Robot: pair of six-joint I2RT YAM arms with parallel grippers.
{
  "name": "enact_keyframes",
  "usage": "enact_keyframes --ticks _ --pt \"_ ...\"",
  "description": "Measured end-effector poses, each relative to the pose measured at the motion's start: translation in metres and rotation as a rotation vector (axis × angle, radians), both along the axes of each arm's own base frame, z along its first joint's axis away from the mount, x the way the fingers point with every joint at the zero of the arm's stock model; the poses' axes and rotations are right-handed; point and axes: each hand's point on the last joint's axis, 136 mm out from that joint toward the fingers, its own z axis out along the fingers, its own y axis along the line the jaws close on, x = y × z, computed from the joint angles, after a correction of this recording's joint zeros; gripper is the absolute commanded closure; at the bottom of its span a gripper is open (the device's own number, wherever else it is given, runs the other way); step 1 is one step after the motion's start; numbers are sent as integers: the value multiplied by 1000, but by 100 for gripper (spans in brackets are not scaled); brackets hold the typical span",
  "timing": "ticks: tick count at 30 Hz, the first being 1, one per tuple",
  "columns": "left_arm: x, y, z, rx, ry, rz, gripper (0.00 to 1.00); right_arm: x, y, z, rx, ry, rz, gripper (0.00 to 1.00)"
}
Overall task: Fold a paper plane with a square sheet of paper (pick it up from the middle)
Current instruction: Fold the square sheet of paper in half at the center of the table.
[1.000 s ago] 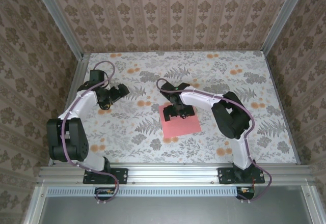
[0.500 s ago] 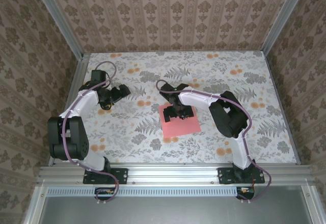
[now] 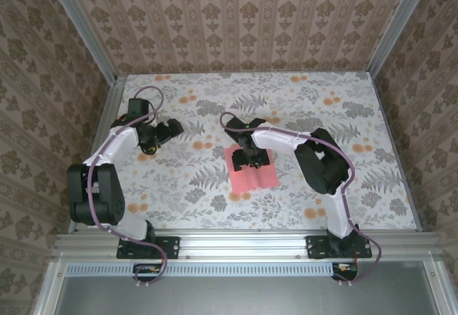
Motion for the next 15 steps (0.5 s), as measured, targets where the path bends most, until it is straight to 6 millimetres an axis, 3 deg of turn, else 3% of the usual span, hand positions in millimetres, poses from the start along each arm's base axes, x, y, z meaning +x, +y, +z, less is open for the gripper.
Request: enact_keyframes --ticks 4,8,12,15 --pt "-1 -6 1 -9 0 -16 4 -2 7 4 79 -17 -11 40" --pt "0 -21 4 -41 -15 -49 8 0 27 19 274 -53 -28 62" --pt "3 -44 8 -103 -39 -96 12 14 49 51 524 -116 -62 65" --pt "4 -65 6 -144 -42 -138 16 29 54 69 700 -150 -106 65"
